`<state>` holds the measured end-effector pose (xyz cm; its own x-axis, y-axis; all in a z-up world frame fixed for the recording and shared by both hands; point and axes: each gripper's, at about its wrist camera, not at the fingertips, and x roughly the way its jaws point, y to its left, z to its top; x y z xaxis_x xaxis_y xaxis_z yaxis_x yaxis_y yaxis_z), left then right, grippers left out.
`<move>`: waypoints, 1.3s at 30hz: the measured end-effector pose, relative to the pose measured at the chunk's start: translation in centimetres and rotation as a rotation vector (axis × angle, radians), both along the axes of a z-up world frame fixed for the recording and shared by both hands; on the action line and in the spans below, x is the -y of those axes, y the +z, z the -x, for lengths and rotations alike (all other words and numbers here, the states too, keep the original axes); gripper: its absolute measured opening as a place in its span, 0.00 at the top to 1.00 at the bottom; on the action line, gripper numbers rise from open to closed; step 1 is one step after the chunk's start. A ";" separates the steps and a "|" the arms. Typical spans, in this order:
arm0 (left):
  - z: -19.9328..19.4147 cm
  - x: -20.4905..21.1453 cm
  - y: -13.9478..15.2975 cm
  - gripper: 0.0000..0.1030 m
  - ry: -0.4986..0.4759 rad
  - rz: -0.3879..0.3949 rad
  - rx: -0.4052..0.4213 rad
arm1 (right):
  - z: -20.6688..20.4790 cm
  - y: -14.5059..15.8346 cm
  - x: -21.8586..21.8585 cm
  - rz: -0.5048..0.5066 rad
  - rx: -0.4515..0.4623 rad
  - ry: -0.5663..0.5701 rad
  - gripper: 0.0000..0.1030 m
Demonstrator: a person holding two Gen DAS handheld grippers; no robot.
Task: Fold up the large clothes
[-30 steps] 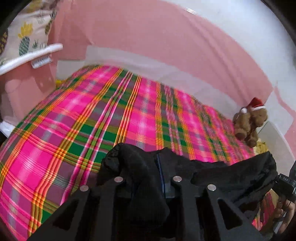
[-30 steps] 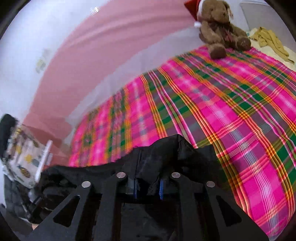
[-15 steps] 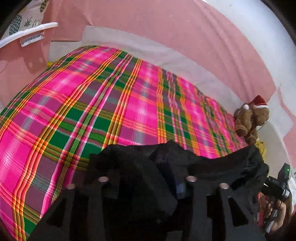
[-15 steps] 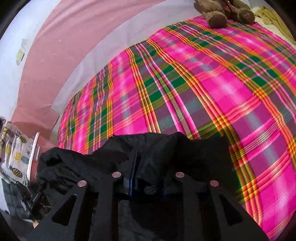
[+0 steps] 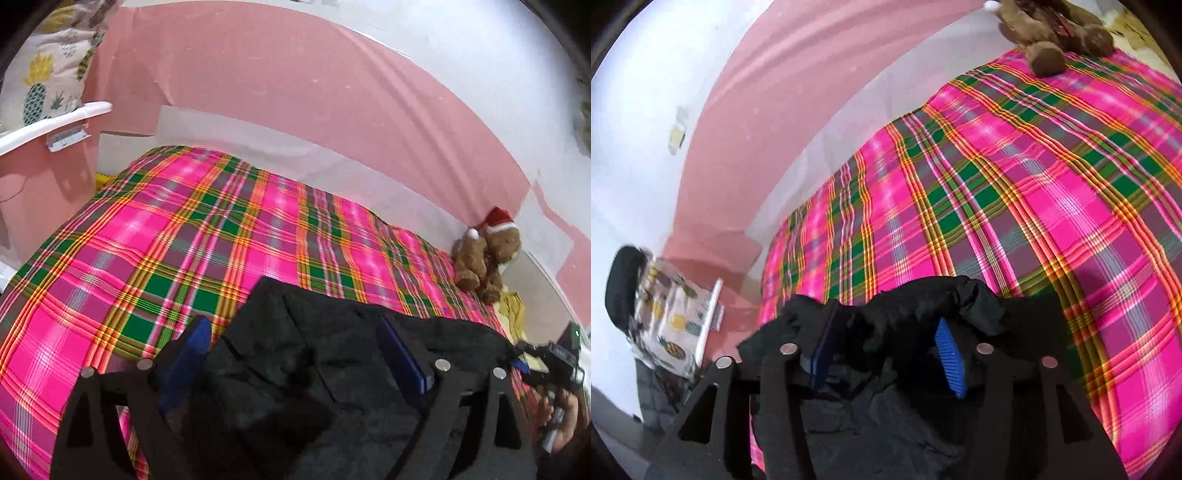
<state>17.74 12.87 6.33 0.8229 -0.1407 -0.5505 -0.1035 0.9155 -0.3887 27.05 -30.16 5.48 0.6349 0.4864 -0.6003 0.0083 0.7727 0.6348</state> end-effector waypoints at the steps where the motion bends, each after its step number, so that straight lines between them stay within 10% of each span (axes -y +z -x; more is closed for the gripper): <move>1: 0.4 0.5 -0.2 0.11 -0.016 -0.009 -0.003 | 0.2 0.1 0.0 0.016 0.011 -0.013 0.41; 8: 2.4 4.2 -2.7 0.11 -0.141 -0.041 -0.023 | 4.4 0.5 -2.5 0.236 0.148 0.044 0.39; 16: -0.5 4.9 -8.0 0.11 -0.109 -0.133 -0.136 | 4.0 -6.8 -6.9 0.431 0.066 0.198 0.39; 28: -1.4 8.3 -2.0 0.11 -0.311 -0.094 -0.050 | 3.0 -2.3 -6.5 0.411 0.135 0.206 0.39; 32: -3.6 12.7 -4.6 0.11 -0.420 -0.169 -0.133 | 3.1 -4.2 -10.5 0.495 0.108 0.327 0.39; 39: -8.3 12.8 -7.9 0.11 -0.299 -0.243 -0.172 | -1.2 -7.1 -10.5 0.576 0.034 0.268 0.39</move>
<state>26.01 0.04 -1.53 0.6585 -0.2084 -0.7231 0.1364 0.9780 -0.1577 28.27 -19.71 -1.58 0.5589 0.2363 -0.7949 -0.2454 0.9627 0.1137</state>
